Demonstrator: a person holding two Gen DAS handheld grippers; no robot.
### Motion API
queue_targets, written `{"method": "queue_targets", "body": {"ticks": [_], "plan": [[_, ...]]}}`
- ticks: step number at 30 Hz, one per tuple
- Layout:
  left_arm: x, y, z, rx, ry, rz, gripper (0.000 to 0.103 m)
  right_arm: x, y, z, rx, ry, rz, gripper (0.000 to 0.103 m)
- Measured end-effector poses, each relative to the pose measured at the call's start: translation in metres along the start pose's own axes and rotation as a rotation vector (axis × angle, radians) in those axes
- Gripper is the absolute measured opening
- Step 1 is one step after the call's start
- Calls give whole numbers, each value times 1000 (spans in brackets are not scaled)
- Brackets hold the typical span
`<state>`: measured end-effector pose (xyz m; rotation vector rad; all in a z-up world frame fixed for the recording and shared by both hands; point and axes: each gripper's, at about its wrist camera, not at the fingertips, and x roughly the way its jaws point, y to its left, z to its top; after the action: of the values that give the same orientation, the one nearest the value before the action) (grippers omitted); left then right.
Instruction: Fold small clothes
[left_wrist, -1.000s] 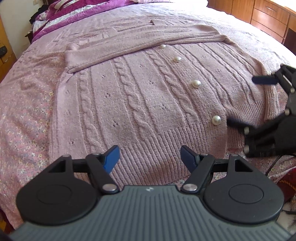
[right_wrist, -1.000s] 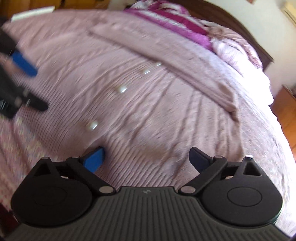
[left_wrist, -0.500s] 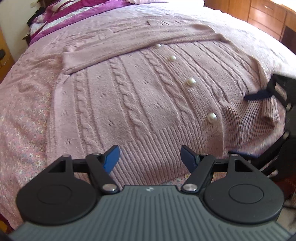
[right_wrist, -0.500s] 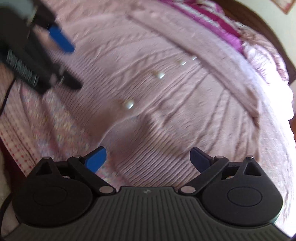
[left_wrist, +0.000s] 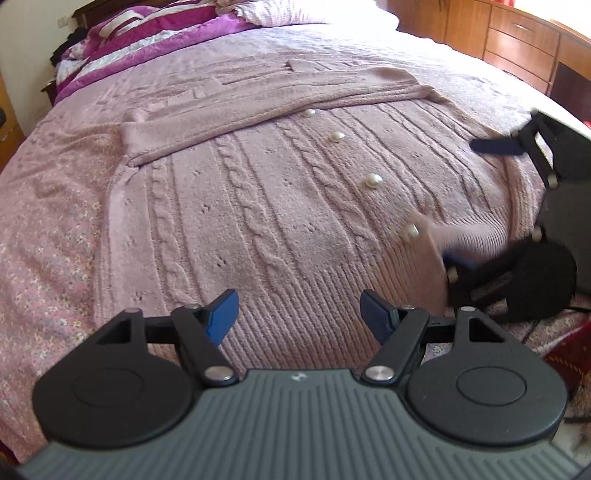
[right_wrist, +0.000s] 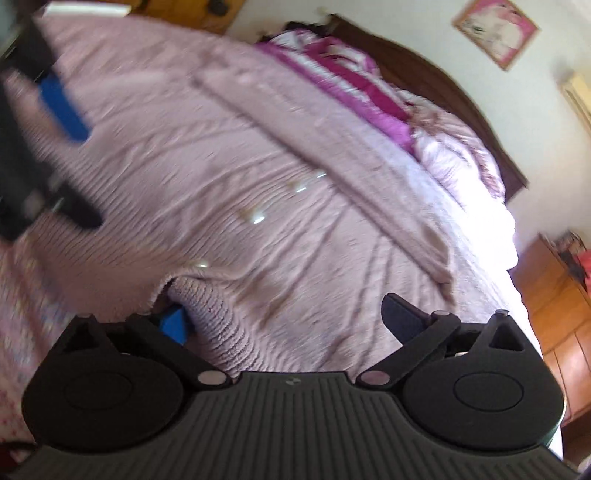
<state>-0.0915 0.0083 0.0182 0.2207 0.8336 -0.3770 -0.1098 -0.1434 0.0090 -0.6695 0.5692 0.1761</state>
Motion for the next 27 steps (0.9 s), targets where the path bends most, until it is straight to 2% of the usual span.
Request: {"method": "queue_targets", "body": {"ticks": [9, 14, 15, 17, 20, 27], "plan": [[-6, -9, -4, 78, -20, -58, 74, -6, -20, 11, 131, -18, -3, 102], [0, -19, -8, 130, 1, -53, 74, -9, -30, 10, 220, -6, 22, 102], [5, -20, -8, 133, 18, -39, 74, -11, -33, 10, 238, -2, 29, 102], [16, -20, -6, 133, 54, 41, 74, -11, -38, 11, 270, 5, 43, 102], [23, -16, -4, 137, 46, 151, 74, -9, -47, 11, 316, 14, 54, 102], [25, 2, 6, 80, -26, 173, 74, -2, -61, 7, 445, 8, 45, 102]]}}
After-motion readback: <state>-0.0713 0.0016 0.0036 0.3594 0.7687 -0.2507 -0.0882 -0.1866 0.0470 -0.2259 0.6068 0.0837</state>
